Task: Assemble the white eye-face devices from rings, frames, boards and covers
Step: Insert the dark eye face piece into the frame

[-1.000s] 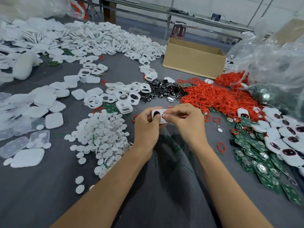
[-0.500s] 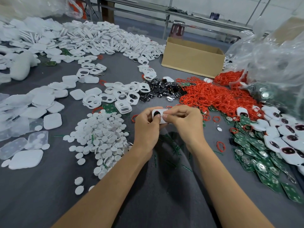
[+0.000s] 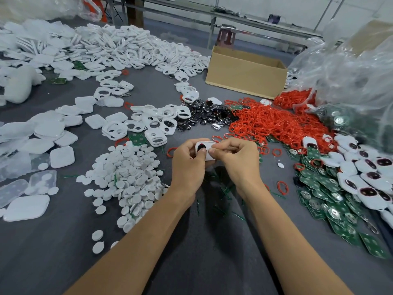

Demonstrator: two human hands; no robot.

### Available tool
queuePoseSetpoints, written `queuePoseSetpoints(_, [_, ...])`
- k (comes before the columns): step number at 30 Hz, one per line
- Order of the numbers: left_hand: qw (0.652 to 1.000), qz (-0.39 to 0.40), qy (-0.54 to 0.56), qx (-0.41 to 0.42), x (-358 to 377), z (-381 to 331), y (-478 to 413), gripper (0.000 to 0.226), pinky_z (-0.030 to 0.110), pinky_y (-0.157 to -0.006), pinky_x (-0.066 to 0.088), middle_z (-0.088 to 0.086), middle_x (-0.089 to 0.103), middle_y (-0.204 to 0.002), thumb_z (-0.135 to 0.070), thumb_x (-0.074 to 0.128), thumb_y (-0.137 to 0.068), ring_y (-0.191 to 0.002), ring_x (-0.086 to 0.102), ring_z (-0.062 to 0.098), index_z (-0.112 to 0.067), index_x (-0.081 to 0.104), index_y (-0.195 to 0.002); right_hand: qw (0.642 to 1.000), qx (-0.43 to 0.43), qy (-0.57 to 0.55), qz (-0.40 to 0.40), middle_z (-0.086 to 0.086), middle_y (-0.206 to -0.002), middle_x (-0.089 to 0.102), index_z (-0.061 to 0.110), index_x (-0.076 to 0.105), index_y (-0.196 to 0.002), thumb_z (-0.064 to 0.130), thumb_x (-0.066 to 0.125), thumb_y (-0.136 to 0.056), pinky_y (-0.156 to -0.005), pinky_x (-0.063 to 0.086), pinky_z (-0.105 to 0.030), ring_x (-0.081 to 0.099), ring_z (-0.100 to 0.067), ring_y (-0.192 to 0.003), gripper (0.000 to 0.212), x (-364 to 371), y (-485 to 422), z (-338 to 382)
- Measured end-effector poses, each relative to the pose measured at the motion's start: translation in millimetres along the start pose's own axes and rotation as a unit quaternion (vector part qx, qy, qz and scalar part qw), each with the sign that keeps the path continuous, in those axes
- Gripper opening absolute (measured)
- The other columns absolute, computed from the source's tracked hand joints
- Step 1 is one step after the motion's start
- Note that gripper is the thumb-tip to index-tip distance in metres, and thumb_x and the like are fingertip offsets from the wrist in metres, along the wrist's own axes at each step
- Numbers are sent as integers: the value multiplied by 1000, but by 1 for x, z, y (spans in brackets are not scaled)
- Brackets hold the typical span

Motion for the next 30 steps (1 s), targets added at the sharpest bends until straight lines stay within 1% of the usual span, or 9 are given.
queuePoseSetpoints(6, [1000, -4, -10, 0, -1, 1, 1, 25, 49, -85, 57, 12, 72, -95, 4, 51, -94, -91, 70, 26, -14, 68, -97, 1000, 9, 4, 8, 1, -53, 57, 15, 68, -62, 1, 79, -70, -61, 42, -31, 48, -13, -55, 19, 1, -1, -3])
queuePoseSetpoints(11, [1000, -7, -8, -1, -1, 0, 1, 26, 50, -88, 56, 14, 72, -97, 3, 51, -94, -95, 69, 30, -16, 68, -95, 998, 41, -36, 11, -13, -66, 63, 11, 64, -63, -2, 77, -71, -66, 48, -37, 56, -21, -64, 21, 3, 0, -8])
queuePoseSetpoints(16, [1000, -4, -27, 11, -1, -4, 4, 28, 47, -85, 58, 10, 72, -96, 4, 52, -93, -90, 70, 23, -20, 68, -93, 993, 80, -80, 36, -8, -65, 61, 8, 61, -64, -7, 75, -72, -65, 49, -30, 57, -19, -63, 22, 6, 0, -12])
queuePoseSetpoints(19, [999, 8, -33, 17, 1, -5, 5, 29, 48, -89, 56, 10, 72, -99, 3, 52, -94, -94, 69, 25, -21, 68, -93, 992, 83, -84, 39, -10, -66, 60, 8, 60, -65, -8, 74, -72, -67, 48, -30, 57, -20, -66, 22, 4, 0, -12])
queuePoseSetpoints(22, [999, 11, -35, 22, 1, -7, 4, 28, 48, -89, 55, 12, 72, -100, 3, 52, -94, -96, 69, 28, -20, 68, -93, 993, 72, -89, 30, -6, -68, 57, 10, 56, -75, -11, 73, -73, -63, 48, -26, 56, -15, -61, 27, 3, -2, -11])
queuePoseSetpoints(25, [999, 21, -30, 23, 2, -6, 5, 29, 41, -82, 59, 11, 72, -98, 4, 52, -94, -92, 69, 25, -20, 68, -91, 992, 72, -75, 75, 0, -66, 55, 7, 58, -90, -10, 70, -78, -57, 48, -18, 55, -9, -56, 24, 4, -4, -10])
queuePoseSetpoints(27, [999, 20, -24, 18, 3, -5, 6, 30, 38, -78, 60, 11, 72, -97, 6, 52, -93, -90, 69, 23, -19, 68, -90, 991, 67, -36, 114, -2, -64, 55, 2, 63, -94, -8, 67, -81, -56, 45, -18, 53, -9, -55, 17, 6, -5, -9])
queuePoseSetpoints(29, [999, 15, -31, 22, 3, -4, 6, 26, 42, -82, 59, 12, 72, -97, 5, 52, -93, -91, 70, 25, -15, 68, -93, 989, 51, -19, 141, -7, -67, 57, -2, 67, -97, -8, 65, -83, -59, 44, -20, 53, -12, -59, 16, 8, -5, -6])
queuePoseSetpoints(30, [999, 11, -38, 28, 3, -4, 6, 24, 45, -85, 58, 12, 71, -97, 4, 52, -93, -93, 69, 26, -13, 68, -95, 988, 43, -21, 149, -11, -71, 57, -2, 68, -99, -9, 64, -83, -64, 46, -24, 54, -15, -65, 18, 9, -5, -4])
Point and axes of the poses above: each hand's wrist, its own y-axis away from the middle knuckle, its own x-axis out of the palm, z = x × y, the point moved 7 cm from there along -y, towards the middle knuckle
